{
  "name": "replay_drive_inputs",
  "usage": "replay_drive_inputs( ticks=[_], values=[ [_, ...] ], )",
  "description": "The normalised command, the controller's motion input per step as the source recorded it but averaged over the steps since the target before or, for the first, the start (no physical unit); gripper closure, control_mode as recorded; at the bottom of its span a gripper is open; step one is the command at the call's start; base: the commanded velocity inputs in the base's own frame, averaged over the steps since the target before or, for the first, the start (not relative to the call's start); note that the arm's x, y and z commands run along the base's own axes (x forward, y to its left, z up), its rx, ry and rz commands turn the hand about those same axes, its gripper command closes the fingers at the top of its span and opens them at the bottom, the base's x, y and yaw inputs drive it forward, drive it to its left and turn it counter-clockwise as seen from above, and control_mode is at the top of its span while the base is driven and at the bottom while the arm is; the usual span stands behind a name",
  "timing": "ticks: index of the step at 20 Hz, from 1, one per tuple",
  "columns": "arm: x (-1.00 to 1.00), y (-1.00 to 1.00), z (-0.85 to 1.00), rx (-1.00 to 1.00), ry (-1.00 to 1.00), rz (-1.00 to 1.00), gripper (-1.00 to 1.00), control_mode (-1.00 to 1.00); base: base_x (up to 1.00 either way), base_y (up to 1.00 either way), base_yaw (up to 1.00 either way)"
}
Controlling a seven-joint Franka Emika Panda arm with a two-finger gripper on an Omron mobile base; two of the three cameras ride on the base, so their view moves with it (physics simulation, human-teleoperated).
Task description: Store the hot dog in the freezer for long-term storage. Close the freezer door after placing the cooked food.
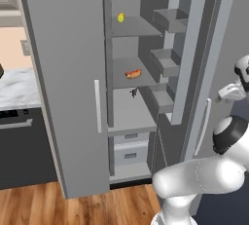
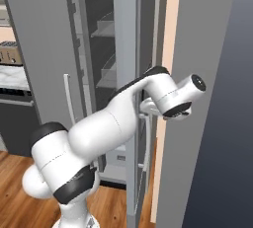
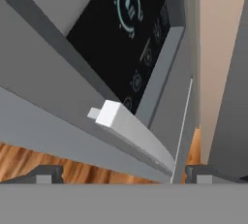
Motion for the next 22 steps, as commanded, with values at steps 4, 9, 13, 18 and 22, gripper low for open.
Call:
replay_drive_inputs(
  ticks=[4,9,13,18,22],
  values=[
    [0.23,-0.01,-0.24,0.00,-0.01,0.01,-1.00,-1.00,0.00,0.00,0.00],
    [0.07,0.00,-0.15,0.00,0.00,0.10,-1.00,-1.00,0.00,0.00,0.00],
    [0.00,0.00,-0.25,0.00,0.00,0.07,-1.00,-1.00,0.00,0.00,0.00],
    [0.00,0.00,-0.23,0.01,0.00,0.07,-1.00,-1.00,0.00,0.00,0.00],
    [0.01,0.09,-0.19,0.00,-0.02,0.05,-1.00,-1.00,0.00,0.00,0.00]
  ],
)
